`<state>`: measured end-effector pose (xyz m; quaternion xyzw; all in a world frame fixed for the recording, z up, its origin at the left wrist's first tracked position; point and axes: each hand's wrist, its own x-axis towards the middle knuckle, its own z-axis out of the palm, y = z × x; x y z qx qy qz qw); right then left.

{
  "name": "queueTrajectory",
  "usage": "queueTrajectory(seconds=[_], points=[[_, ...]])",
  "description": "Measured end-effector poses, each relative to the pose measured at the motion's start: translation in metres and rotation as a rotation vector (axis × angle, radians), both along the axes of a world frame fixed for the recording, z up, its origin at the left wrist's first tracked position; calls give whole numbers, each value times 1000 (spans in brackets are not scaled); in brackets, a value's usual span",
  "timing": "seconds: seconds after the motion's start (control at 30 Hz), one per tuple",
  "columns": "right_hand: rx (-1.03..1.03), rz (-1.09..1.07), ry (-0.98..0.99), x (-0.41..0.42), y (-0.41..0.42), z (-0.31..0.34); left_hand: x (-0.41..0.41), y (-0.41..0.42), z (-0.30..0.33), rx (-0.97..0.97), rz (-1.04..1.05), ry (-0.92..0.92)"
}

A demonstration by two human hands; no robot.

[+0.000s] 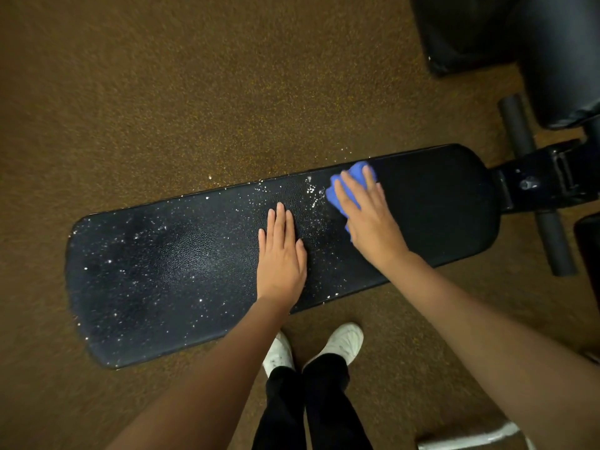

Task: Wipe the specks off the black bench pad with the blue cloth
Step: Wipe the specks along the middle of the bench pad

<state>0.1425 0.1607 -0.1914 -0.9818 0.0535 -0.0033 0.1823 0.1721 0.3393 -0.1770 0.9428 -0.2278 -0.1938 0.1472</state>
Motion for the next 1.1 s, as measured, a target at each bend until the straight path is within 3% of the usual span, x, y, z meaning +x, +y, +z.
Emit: queueTrajectory(seconds=[0.1, 0.17, 0.3, 0.37, 0.53, 0.6, 0.73, 0.97, 1.1], points=[[-30, 286, 16, -26, -13, 5, 0, -1, 1, 2, 3, 5], [-49, 341, 19, -27, -26, 9, 0, 0, 1, 10, -5, 7], [18, -59, 48, -10, -8, 9, 1, -1, 0, 35, -8, 11], [38, -149, 55, -10, 19, 8, 1, -1, 1, 34, -6, 11], [-15, 217, -3, -46, 17, 5, 3, 1, 8, 4, -14, 41], [-33, 143, 9, -47, 4, 5, 3, 4, 11, 11, -30, 59], [3, -200, 3, -30, 10, 8, 1, 7, 11, 12, -41, 70], [-53, 184, -9, -66, 17, 4, -11, 15, 11, 33, -83, 45], [-32, -32, 22, -54, 13, 8, -15, 20, 11, 45, -96, 56]])
